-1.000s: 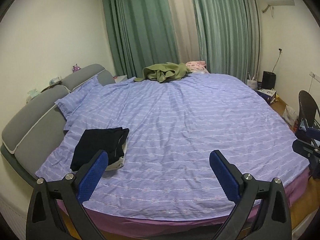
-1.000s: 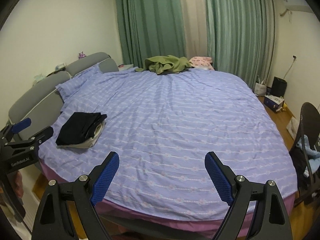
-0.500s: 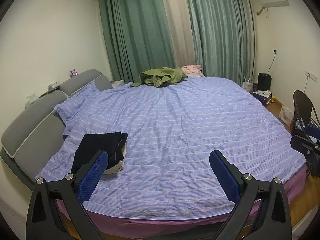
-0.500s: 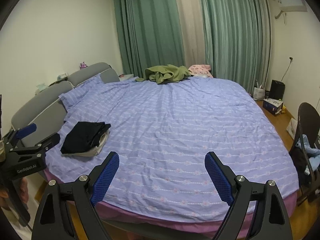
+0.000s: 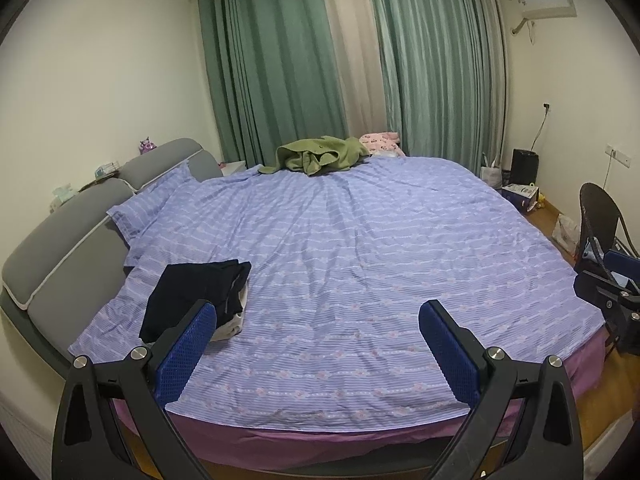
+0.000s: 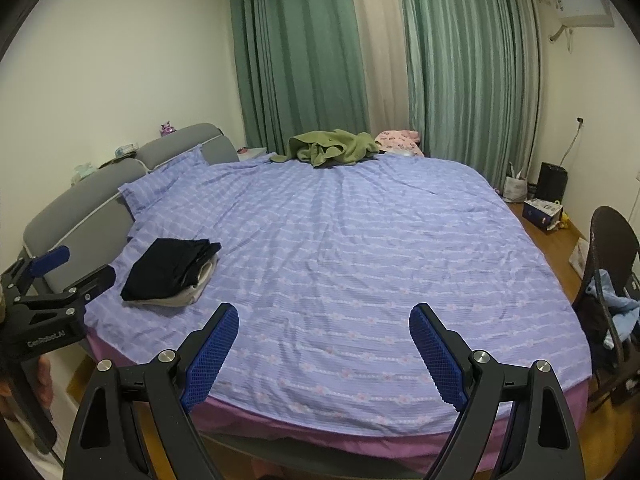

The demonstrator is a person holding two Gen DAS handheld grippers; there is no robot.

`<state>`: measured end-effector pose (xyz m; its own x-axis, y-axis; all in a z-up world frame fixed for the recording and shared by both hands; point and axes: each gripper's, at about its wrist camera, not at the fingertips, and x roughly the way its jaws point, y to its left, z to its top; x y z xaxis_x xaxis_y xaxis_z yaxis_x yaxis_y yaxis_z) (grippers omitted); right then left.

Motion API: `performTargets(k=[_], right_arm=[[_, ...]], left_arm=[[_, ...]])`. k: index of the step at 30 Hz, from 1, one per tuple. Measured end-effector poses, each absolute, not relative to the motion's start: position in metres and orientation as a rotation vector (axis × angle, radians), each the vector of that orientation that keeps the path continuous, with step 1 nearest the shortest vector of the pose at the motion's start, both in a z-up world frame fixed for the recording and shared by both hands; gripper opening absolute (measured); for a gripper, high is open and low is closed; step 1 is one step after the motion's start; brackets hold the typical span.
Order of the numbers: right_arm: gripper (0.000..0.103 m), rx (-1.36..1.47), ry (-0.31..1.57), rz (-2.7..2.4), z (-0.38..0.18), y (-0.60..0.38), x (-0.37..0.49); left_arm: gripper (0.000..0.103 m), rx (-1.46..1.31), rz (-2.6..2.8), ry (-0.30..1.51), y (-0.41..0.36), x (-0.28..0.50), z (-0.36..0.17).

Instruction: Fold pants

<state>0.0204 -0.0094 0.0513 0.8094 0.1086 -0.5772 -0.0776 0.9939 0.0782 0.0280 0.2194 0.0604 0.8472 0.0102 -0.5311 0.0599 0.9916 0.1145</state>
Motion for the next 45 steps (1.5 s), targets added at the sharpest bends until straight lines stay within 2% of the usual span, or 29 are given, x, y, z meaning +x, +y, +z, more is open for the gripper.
performTargets(k=[45], right_arm=[[0.088, 0.065, 0.615, 0.065, 0.053, -0.029, 0.009]], left_arm=[[0.103, 0.124, -0.054, 0.542, 0.193, 0.020, 0.065]])
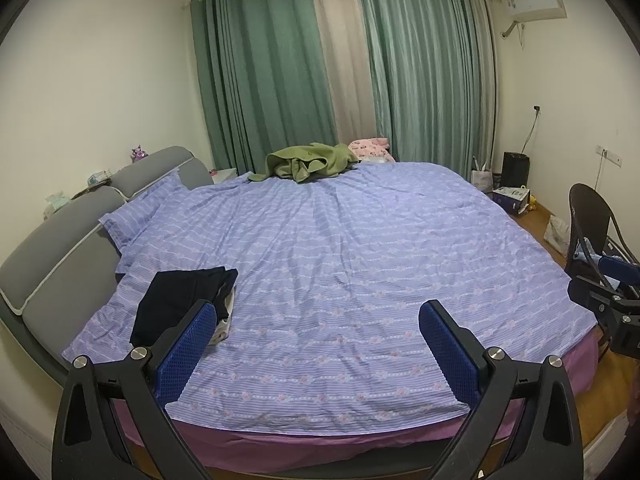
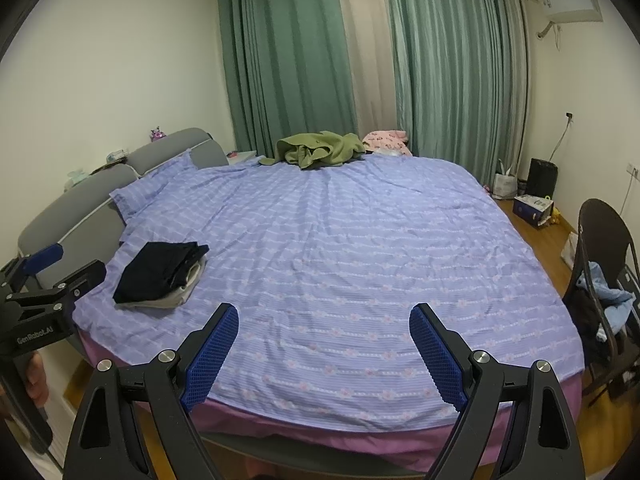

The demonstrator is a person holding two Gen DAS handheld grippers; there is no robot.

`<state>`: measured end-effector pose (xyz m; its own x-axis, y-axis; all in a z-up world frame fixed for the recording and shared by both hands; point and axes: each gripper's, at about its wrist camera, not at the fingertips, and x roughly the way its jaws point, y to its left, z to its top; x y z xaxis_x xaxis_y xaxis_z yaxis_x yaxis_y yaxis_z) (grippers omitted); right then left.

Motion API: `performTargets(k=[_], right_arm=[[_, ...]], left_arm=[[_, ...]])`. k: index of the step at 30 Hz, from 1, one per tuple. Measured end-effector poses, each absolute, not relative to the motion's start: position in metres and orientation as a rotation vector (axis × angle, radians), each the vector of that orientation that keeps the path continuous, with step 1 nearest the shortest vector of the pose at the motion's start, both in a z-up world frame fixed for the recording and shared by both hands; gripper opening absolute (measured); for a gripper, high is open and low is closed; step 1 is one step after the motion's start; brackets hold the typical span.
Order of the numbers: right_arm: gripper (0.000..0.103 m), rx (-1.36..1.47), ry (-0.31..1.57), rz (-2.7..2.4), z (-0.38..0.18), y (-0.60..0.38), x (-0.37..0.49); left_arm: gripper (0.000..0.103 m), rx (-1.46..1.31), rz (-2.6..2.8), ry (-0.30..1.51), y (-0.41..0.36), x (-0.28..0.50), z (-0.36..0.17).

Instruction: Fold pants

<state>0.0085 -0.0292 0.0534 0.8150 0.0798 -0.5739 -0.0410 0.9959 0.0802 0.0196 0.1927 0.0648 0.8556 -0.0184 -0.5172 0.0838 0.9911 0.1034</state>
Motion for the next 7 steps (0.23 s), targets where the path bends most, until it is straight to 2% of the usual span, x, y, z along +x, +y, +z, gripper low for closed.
performTargets(k=[7], right_arm=[[0.088, 0.064, 0.618, 0.064, 0.0514, -0.0288, 0.0081]], left_arm=[[0.103, 0.127, -0.041, 0.553, 0.1949, 0.0230, 0.0623]])
